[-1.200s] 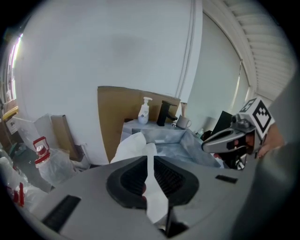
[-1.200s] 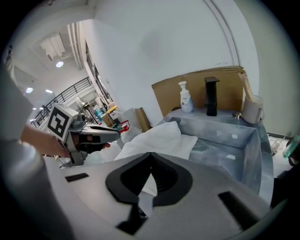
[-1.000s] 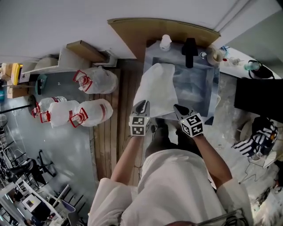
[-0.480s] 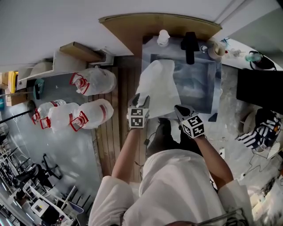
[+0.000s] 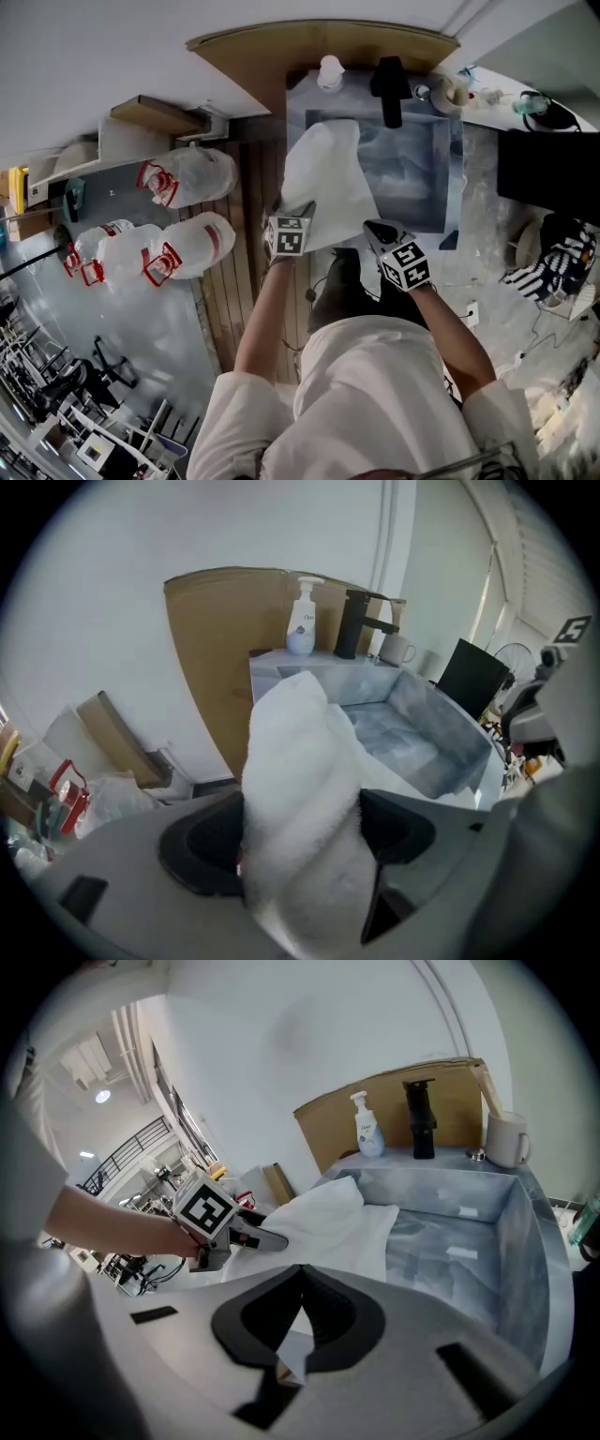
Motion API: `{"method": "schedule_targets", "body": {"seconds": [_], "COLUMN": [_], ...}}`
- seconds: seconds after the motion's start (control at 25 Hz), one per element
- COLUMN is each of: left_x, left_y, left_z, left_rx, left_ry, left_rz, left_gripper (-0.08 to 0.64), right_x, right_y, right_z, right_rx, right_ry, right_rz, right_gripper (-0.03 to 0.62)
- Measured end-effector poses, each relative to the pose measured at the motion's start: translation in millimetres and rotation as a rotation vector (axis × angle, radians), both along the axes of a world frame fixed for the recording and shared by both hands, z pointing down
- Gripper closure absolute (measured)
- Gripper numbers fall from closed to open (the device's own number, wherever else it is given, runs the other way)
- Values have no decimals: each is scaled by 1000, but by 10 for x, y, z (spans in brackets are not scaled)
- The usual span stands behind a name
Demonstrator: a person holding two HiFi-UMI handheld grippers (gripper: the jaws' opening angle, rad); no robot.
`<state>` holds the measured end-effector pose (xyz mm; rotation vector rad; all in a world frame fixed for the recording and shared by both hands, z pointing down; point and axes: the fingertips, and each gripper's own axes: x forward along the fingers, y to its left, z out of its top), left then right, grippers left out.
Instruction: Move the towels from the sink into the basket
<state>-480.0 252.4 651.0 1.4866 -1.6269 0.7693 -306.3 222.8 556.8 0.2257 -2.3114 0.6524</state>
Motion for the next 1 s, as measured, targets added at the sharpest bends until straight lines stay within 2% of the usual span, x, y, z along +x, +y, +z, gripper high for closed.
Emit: {"method": "schedule_targets", "body": {"seconds": [0.12, 0.2, 0.36, 0.44, 0.48, 0.56, 0.72, 1.0], "left_x": [-5, 20, 78, 102, 111, 119, 149, 399], "left_y": [-36, -26, 14, 30, 36, 40, 49, 72], "left_z": [-11, -60, -164, -211, -222, -235, -363, -954], "left_rx": [19, 34, 55, 59, 57, 54, 74, 156], "left_ry": [-32, -60, -114, -138, -144, -132, -52, 29], "left_rz": [-3, -6, -6, 9, 18, 28, 13, -13], "left_gripper": [204, 261, 329, 415, 433, 454, 480, 486], "right_x": [46, 72, 112, 119, 122, 140, 231, 477], "right_y": [15, 17, 11, 7, 1, -14, -35, -126], "right_z": [34, 31, 15, -13, -30, -66, -159, -421], "right_rx": [-1, -2, 3, 10, 12, 17, 28, 61], "right_ry": [8, 10, 11, 8, 6, 2, -6, -32], "right_rz": [0, 4, 7, 8, 10, 15, 27, 57], "right_gripper": [589, 589, 589, 589, 589, 589, 589, 589]}}
